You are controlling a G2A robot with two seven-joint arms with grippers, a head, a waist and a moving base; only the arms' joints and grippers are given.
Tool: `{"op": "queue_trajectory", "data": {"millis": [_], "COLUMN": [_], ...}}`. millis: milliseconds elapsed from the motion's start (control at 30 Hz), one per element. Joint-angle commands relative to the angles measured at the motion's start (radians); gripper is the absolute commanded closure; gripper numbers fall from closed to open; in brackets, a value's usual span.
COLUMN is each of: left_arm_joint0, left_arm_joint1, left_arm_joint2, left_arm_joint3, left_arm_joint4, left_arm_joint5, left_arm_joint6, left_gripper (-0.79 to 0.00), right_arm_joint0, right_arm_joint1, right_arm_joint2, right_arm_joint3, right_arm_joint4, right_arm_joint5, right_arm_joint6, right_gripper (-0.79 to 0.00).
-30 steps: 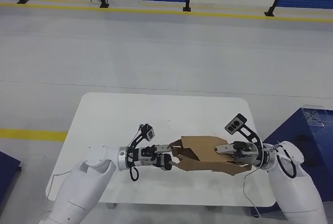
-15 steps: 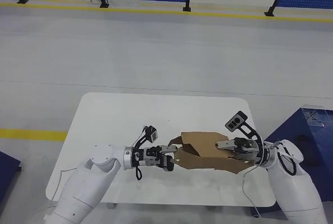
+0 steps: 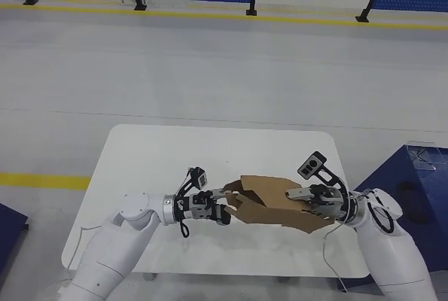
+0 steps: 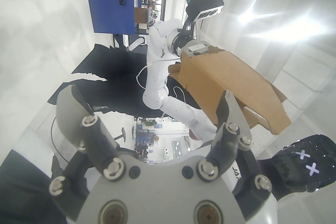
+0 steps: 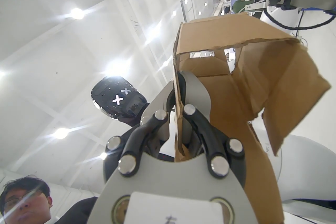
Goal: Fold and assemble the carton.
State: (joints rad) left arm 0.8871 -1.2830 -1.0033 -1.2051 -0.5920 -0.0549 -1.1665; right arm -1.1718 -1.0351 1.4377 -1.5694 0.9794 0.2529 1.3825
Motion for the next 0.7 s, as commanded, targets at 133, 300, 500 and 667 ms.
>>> {"op": "queue_trajectory", "data": {"millis": [133, 300, 500, 667], "left_arm_joint0": [0.0, 0.039, 0.207, 0.359], "left_arm_joint1": [0.0, 0.028, 0.094, 0.117], "left_arm_joint2": [0.0, -0.106, -0.348, -0.358], "left_arm_joint3": [0.0, -0.073, -0.407, -0.765], "left_arm_joint4": [0.0, 0.128, 0.615, 1.236], "left_arm_joint5": [0.0, -0.097, -0.195, -0.162], "left_arm_joint6": [0.0, 0.165, 0.444, 0.606], "left_gripper": [-0.785, -0.785, -0.785, -0.785], "right_arm_joint0": [-0.004, -0.006, 0.018, 0.016], "right_arm_joint1": [-0.001, 0.009, 0.035, 0.062], "right_arm_joint2": [-0.001, 0.046, 0.086, 0.041], "right_arm_joint3": [-0.006, -0.005, 0.034, 0.031], "right_arm_joint4": [0.009, 0.036, -0.092, -0.148], "right_arm_joint5": [0.001, 0.084, 0.193, 0.2], "right_arm_joint6": [-0.008, -0.04, -0.008, -0.015], "right_gripper": [0.0, 0.0, 0.0, 0.0]}}
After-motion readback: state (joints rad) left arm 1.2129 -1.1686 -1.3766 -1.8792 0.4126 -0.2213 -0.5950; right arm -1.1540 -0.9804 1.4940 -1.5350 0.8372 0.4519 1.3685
